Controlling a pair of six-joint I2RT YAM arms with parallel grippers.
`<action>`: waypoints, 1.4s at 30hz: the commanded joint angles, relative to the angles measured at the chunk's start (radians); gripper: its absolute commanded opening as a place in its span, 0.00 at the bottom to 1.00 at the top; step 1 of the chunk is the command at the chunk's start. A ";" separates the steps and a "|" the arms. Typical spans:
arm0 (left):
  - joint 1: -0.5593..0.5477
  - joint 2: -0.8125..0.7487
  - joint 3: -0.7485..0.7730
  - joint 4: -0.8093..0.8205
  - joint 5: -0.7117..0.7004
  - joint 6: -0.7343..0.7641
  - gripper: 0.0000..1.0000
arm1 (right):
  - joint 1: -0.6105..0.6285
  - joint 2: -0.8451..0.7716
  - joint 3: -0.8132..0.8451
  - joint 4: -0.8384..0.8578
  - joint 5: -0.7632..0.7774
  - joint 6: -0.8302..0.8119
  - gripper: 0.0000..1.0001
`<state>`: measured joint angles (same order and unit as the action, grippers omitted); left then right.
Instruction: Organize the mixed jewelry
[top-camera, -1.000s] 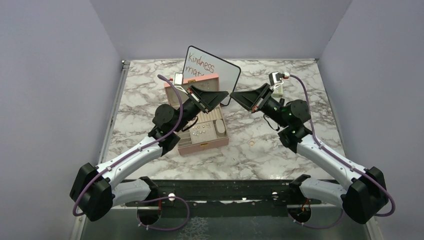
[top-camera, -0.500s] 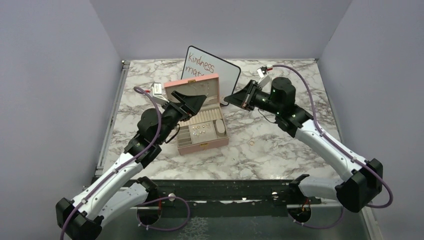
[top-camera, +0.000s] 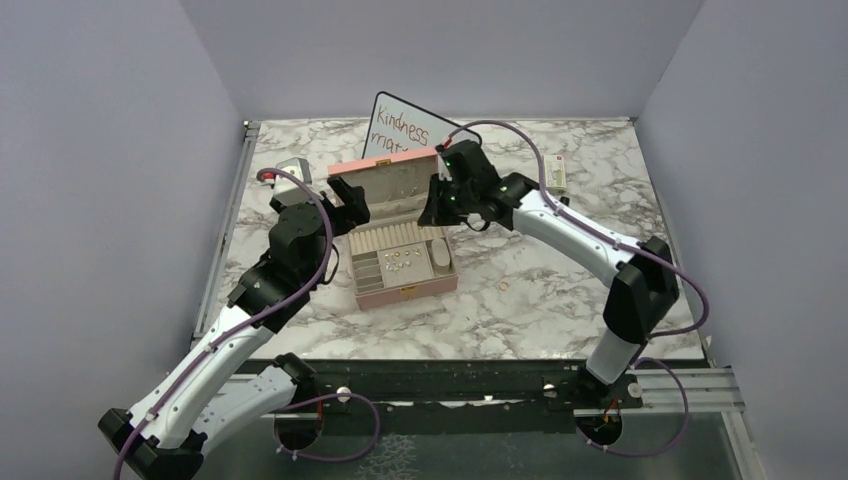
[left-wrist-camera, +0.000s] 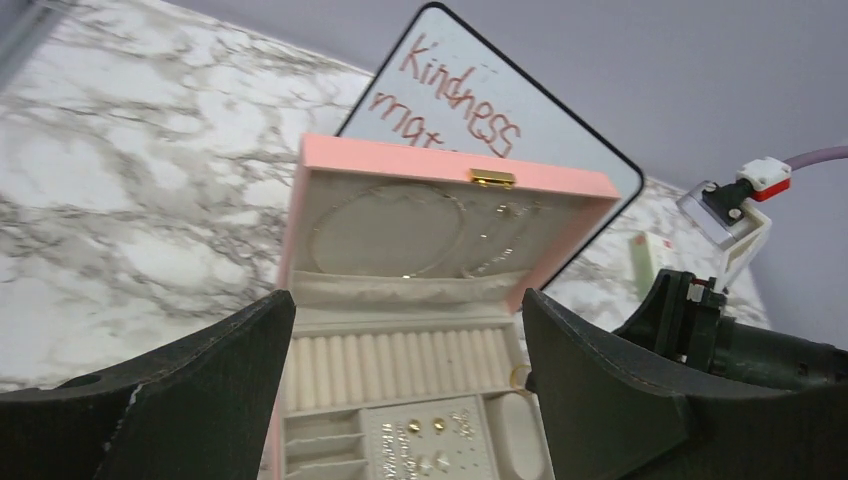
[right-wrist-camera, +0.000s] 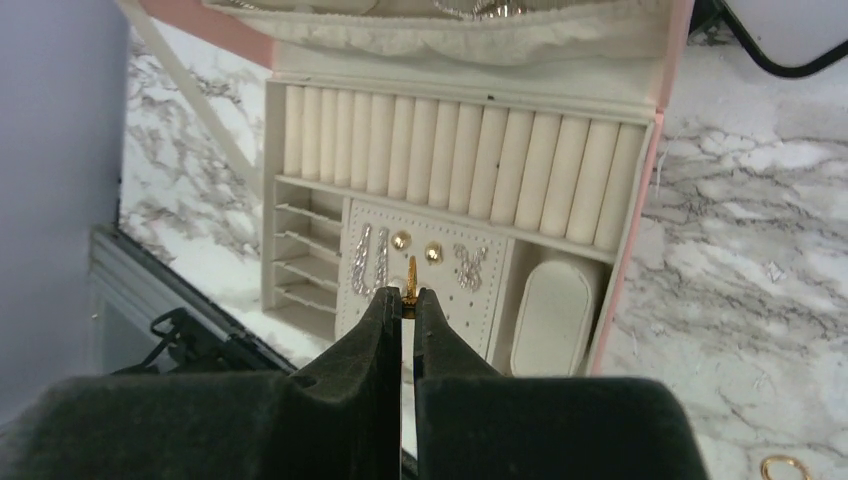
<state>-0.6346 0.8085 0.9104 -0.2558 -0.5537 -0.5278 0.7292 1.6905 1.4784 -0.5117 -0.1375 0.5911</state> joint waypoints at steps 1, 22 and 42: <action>0.005 -0.005 0.016 -0.052 -0.183 0.113 0.85 | 0.027 0.119 0.118 -0.107 0.133 -0.079 0.01; 0.006 -0.020 -0.033 -0.045 -0.207 0.106 0.85 | 0.077 0.337 0.250 -0.109 0.247 -0.103 0.01; 0.006 -0.017 -0.041 -0.045 -0.204 0.097 0.85 | 0.087 0.363 0.202 -0.023 0.303 -0.114 0.01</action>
<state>-0.6342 0.7967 0.8799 -0.2981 -0.7341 -0.4290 0.8104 2.0285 1.6947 -0.5720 0.1455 0.4854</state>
